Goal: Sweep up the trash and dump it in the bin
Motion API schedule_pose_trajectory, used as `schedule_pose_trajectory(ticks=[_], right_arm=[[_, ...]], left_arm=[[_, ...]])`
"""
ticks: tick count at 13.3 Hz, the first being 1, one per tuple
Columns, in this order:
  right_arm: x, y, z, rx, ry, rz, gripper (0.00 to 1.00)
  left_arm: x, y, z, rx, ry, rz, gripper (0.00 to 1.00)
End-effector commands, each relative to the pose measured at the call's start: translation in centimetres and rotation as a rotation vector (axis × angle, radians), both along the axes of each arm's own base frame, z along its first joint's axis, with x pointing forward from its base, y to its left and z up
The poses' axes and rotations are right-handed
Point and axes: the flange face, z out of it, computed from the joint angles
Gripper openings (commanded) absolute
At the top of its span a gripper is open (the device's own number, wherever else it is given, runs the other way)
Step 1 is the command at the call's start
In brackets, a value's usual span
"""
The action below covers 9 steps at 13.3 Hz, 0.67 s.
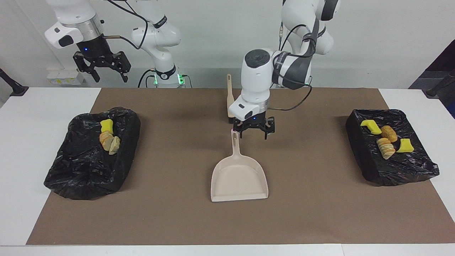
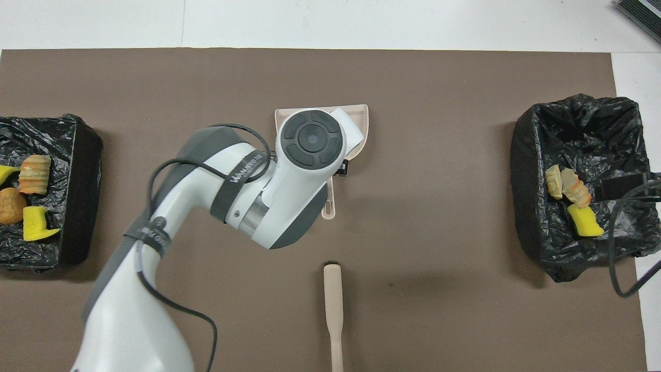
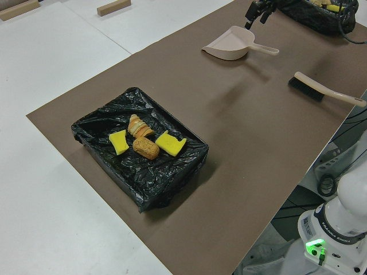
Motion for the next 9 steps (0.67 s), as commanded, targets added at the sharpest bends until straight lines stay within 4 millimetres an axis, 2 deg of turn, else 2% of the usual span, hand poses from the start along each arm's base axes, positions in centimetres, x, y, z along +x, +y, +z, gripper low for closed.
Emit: schedule_pose_trajectory(ticks=[1, 3, 5, 6, 8, 9], right_arm=[[-0.3, -0.1, 0.0, -0.002, -0.009, 0.021, 1.00], [-0.3, -0.1, 0.0, -0.002, -0.009, 0.021, 1.00], [-0.3, -0.1, 0.0, -0.003, -0.009, 0.021, 1.00], [-0.3, -0.1, 0.0, -0.003, -0.009, 0.021, 1.00], [-0.3, -0.1, 0.0, -0.002, -0.009, 0.021, 1.00], [-0.3, -0.1, 0.0, -0.002, -0.009, 0.021, 1.00]], left_arm=[[-1.4, 8.2, 5.8, 0.012, 0.032, -0.069, 1.00], [-0.9, 15.5, 9.1, 0.011, 0.048, -0.049, 1.00], [-1.2, 20.3, 11.3, 0.011, 0.057, -0.054, 1.00], [-0.9, 23.7, 12.4, 0.002, 0.050, -0.031, 1.00], [-1.8, 27.6, 14.6, -0.038, 0.039, -0.066, 1.00], [-1.8, 29.4, 15.0, -0.055, 0.048, -0.050, 1.00]])
